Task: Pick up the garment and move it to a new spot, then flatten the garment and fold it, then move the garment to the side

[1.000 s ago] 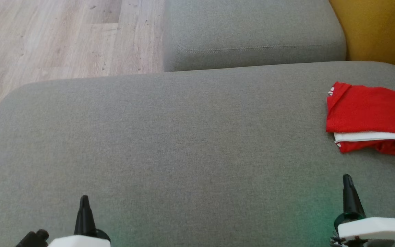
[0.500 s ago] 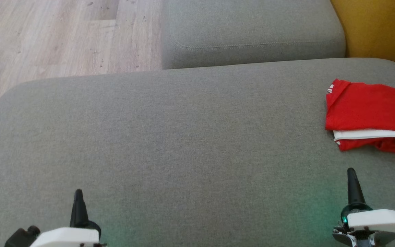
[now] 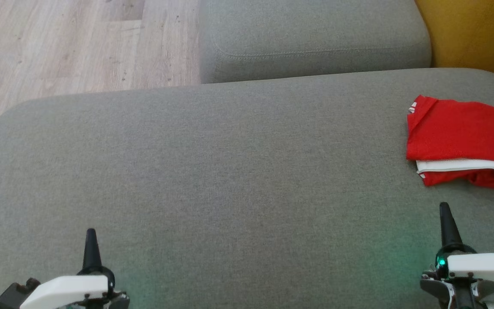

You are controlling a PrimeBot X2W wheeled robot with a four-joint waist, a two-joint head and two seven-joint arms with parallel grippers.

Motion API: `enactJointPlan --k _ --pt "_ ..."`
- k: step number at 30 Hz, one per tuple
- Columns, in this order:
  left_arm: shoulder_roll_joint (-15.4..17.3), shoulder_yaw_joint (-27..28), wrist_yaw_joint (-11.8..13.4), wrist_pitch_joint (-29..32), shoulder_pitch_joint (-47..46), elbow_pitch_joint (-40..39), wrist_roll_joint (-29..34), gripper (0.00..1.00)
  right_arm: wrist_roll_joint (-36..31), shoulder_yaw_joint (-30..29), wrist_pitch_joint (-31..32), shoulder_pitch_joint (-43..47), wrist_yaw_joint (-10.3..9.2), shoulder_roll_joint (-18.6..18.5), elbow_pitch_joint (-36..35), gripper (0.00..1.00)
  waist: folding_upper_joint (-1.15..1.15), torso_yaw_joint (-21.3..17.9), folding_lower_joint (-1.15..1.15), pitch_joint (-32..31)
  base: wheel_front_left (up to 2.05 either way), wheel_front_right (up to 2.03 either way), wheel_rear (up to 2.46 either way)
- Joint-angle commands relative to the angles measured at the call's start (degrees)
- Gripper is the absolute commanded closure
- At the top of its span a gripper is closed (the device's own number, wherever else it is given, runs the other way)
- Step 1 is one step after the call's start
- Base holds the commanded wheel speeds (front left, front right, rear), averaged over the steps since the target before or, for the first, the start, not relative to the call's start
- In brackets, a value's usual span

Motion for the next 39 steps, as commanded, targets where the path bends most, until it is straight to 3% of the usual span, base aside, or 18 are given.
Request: enactJointPlan --k 1,27,39 --pt "0.7 2.1 -0.6 0.4 -3.5 -1.4 -1.7 1.00 1.9 0.5 0.4 -3.8 0.31 -1.2 -1.6 1.00 0.00 0.0 0.00 0.1 0.00 0.00 0.00" --pt "0.5 6.5 -3.7 5.0 -8.5 1.2 -19.7 1.00 20.4 -2.0 5.0 -8.7 0.40 -1.1 0.2 1.00 0.00 -0.7 0.00 1.3 0.00 0.00 0.00" --pt "0.3 6.8 -3.7 5.3 -8.5 1.3 -19.6 1.00 20.3 -2.3 5.3 -8.7 0.40 -0.9 0.2 1.00 0.00 -0.7 0.00 1.3 0.00 0.00 0.00"
